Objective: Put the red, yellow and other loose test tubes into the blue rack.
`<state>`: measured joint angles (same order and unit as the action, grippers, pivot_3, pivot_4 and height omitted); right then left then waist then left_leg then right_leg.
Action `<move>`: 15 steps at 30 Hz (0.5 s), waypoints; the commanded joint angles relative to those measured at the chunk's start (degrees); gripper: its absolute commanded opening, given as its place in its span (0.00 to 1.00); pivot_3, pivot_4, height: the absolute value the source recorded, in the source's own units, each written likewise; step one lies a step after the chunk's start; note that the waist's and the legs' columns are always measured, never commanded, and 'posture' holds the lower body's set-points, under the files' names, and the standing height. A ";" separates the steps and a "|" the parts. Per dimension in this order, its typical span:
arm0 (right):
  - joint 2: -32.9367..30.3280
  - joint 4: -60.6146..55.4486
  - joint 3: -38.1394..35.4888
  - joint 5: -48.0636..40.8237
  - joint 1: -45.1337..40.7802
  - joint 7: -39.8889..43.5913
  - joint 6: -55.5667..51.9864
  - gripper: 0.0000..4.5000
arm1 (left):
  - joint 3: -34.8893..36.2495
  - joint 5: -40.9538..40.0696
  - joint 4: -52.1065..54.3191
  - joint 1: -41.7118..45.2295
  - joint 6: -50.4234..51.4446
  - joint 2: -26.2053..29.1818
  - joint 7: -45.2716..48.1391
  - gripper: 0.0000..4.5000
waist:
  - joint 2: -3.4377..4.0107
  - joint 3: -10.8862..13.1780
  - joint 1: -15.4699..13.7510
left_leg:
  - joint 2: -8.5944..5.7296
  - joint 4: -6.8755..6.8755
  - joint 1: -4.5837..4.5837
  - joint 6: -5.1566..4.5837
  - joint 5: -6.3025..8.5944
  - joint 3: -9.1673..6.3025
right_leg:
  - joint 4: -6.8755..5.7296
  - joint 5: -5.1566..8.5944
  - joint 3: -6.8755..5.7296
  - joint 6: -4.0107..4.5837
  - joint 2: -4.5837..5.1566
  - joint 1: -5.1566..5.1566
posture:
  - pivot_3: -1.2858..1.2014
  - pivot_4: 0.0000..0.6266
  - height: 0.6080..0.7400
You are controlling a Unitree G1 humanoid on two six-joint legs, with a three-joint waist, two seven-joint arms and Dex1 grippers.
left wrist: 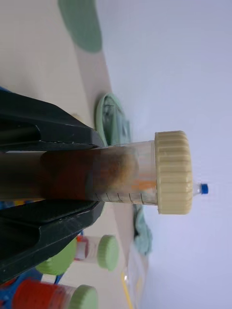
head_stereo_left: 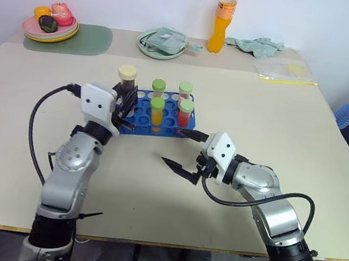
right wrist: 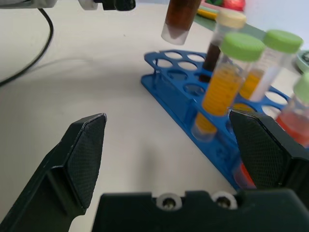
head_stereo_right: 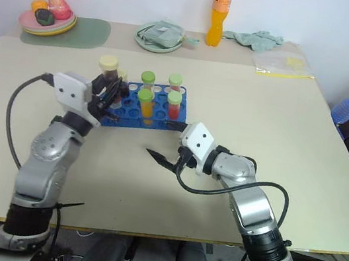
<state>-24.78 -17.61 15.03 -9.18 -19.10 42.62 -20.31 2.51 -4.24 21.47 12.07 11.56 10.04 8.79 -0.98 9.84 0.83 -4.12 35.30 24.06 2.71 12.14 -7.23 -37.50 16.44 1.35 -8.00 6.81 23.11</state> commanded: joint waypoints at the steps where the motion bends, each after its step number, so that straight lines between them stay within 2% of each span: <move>1: -0.17 -1.62 -1.37 0.22 0.46 -0.95 1.25 1.00 | 0.03 4.36 -1.46 -0.88 -3.16 -0.48 -3.92 0.17 | 0.00 0.00 -0.08 | 0.00 0.00 -0.01 0.00 0.00 0.01 | 0.00 0.00 0.00 0.00 0.00 0.00 | 0.52 0.24 1.00; 15: 0.83 -2.54 -0.63 1.08 1.50 -3.20 1.08 1.00 | -2.72 4.57 -14.98 3.65 -10.45 -2.21 -2.21 0.17 | 0.00 0.00 -0.11 | -0.01 0.03 -0.01 0.00 0.00 -0.02 | 0.04 0.00 -0.05 -0.01 0.00 -0.07 | 0.52 0.24 1.00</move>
<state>-24.43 -17.66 14.93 -8.02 -17.60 39.81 -20.21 0.51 -0.46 6.51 15.16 3.15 7.73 6.23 -0.98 9.83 0.72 -4.13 35.33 24.05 2.71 12.14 -7.26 -37.47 16.44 1.29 -8.01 6.81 23.04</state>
